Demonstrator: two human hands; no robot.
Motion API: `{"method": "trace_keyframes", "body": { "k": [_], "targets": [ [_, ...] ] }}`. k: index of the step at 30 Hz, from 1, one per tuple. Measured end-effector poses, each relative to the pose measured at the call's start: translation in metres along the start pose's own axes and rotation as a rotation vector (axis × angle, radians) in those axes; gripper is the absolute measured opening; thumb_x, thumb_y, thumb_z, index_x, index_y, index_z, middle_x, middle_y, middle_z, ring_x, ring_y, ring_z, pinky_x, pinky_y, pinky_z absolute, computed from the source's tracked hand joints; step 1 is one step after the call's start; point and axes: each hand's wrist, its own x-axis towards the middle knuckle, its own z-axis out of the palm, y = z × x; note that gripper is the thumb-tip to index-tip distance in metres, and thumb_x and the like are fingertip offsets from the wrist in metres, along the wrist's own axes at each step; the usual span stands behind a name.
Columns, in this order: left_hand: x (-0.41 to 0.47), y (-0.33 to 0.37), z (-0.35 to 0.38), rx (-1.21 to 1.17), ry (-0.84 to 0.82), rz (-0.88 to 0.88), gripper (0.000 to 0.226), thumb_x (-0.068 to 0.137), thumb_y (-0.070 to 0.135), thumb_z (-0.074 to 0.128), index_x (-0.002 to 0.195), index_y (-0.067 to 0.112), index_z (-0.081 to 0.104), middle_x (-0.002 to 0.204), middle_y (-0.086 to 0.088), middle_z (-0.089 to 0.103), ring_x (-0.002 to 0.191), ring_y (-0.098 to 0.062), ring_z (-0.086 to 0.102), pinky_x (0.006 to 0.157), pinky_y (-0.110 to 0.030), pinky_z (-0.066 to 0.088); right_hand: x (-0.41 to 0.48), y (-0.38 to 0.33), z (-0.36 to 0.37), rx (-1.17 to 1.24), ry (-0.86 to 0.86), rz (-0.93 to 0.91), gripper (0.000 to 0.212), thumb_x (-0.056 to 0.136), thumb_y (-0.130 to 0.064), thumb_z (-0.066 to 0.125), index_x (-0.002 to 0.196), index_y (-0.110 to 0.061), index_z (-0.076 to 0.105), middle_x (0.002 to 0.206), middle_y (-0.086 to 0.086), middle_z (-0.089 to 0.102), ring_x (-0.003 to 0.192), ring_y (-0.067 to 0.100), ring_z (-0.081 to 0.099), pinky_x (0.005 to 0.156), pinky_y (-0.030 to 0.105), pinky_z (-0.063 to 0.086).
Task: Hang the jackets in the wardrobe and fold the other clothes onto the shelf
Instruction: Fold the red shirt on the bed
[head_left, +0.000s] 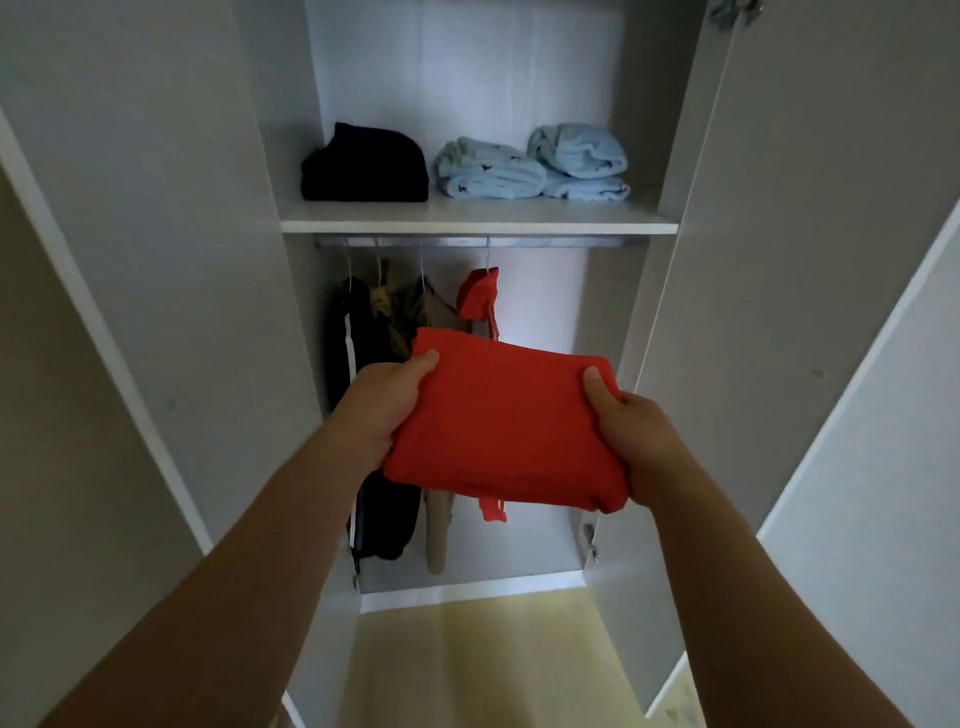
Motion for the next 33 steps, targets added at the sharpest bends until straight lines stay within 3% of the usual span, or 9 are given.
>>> {"method": "trace_keyframes", "body": {
  "k": [7,9,16,20,23,25,27,31,33],
  "targets": [
    [0.151,0.097,0.031,0.045,0.158,0.162,0.031,0.093,0.055,0.064,0.086,0.025,0.068,0.086,0.005,0.069,0.083,-0.016,0.067,0.066,-0.028,0.047,0.17,-0.102,0.009,-0.007,-0.074,-0.139,0.064,0.089,-0.052,0.071,0.14,-0.017,0.051,0.122,0.005,0.067,0.102,0.028,0.068,0.095,0.05,0.056],
    [0.188,0.121,0.033,0.063,0.184,0.187,0.036,0.094,0.057,0.061,0.088,0.022,0.068,0.087,0.006,0.069,0.085,-0.015,0.067,0.07,-0.028,0.049,0.21,-0.131,0.02,-0.064,-0.031,-0.253,0.062,0.09,-0.05,0.07,0.141,-0.022,0.047,0.118,0.001,0.064,0.095,0.021,0.067,0.086,0.042,0.058],
    [0.305,0.185,0.029,0.07,0.27,0.367,0.033,0.093,0.053,0.066,0.073,0.027,0.065,0.072,0.014,0.065,0.053,0.004,0.063,0.041,-0.011,0.043,0.333,-0.207,0.055,-0.188,0.039,-0.552,0.041,0.094,-0.041,0.068,0.127,-0.028,0.048,0.092,-0.015,0.06,0.077,0.002,0.061,0.049,0.011,0.044],
    [0.371,0.215,0.035,0.081,0.298,0.417,0.037,0.095,0.047,0.065,0.073,0.017,0.066,0.075,0.005,0.066,0.048,0.004,0.061,0.038,-0.008,0.04,0.392,-0.243,0.069,-0.14,0.082,-0.607,0.039,0.092,-0.036,0.07,0.126,-0.028,0.053,0.094,-0.013,0.064,0.079,0.005,0.065,0.061,0.019,0.051],
    [0.42,0.231,0.04,0.196,0.298,0.405,0.04,0.097,0.049,0.062,0.079,0.014,0.067,0.081,0.001,0.066,0.069,-0.01,0.063,0.059,-0.02,0.054,0.433,-0.259,0.079,-0.201,0.164,-0.61,0.035,0.093,-0.035,0.069,0.125,-0.025,0.056,0.092,-0.015,0.061,0.076,-0.001,0.06,0.06,0.014,0.047],
    [0.448,0.229,0.045,0.524,0.411,0.405,0.048,0.099,0.05,0.057,0.112,0.004,0.065,0.11,-0.011,0.065,0.091,-0.021,0.063,0.086,-0.038,0.056,0.455,-0.259,0.086,-0.42,0.242,-0.593,0.042,0.096,-0.037,0.063,0.133,-0.019,0.055,0.104,-0.002,0.064,0.096,0.013,0.062,0.08,0.025,0.048],
    [0.465,0.217,0.056,0.864,0.518,0.461,0.065,0.1,0.049,0.052,0.147,0.005,0.039,0.147,-0.018,0.041,0.126,-0.035,0.048,0.101,-0.048,0.045,0.474,-0.247,0.096,-0.706,0.29,-0.593,0.051,0.099,-0.041,0.057,0.141,-0.013,0.05,0.132,0.014,0.056,0.122,0.031,0.054,0.102,0.038,0.044],
    [0.488,0.186,0.082,1.106,0.063,0.586,0.063,0.106,0.051,0.03,0.159,0.018,0.024,0.167,-0.006,0.021,0.153,-0.028,0.019,0.124,-0.046,0.018,0.493,-0.214,0.122,-1.049,0.053,-0.632,0.048,0.106,-0.045,0.034,0.139,-0.014,0.051,0.143,0.012,0.053,0.129,0.031,0.05,0.109,0.046,0.04],
    [0.498,0.172,0.086,1.253,0.008,0.529,0.066,0.105,0.057,0.018,0.162,0.023,0.016,0.169,0.0,0.013,0.156,-0.024,0.009,0.125,-0.049,0.012,0.502,-0.204,0.126,-1.166,-0.007,-0.634,0.056,0.108,-0.044,0.023,0.151,-0.012,0.039,0.156,0.011,0.042,0.142,0.028,0.038,0.119,0.042,0.028]
  ]
}}
